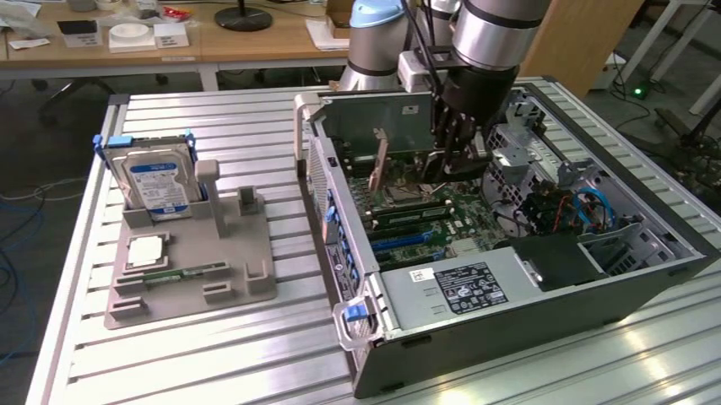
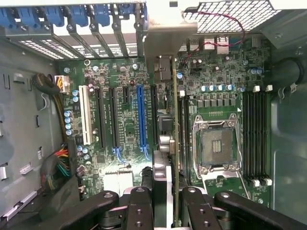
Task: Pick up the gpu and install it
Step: 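Insert the gpu into the slot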
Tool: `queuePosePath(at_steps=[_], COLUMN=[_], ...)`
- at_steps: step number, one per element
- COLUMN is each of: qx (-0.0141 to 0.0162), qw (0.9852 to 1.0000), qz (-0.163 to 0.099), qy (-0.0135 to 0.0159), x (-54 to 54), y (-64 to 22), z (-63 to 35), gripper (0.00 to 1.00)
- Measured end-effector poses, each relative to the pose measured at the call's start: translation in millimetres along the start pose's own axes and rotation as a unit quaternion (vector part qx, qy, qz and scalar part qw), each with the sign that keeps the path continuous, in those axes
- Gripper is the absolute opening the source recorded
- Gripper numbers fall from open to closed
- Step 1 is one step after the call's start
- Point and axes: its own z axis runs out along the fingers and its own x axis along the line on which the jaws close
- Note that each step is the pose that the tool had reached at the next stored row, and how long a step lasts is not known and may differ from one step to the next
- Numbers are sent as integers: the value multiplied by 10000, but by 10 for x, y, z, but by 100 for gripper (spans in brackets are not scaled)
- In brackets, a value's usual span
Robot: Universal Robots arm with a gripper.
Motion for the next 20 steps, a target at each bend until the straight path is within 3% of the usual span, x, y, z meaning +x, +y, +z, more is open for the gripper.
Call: queuePosePath(at_steps=[20], qx=[-6], qw=[10000], qz=[-59], qy=[-7], x=[28], y=[76], z=[213], gripper=[28])
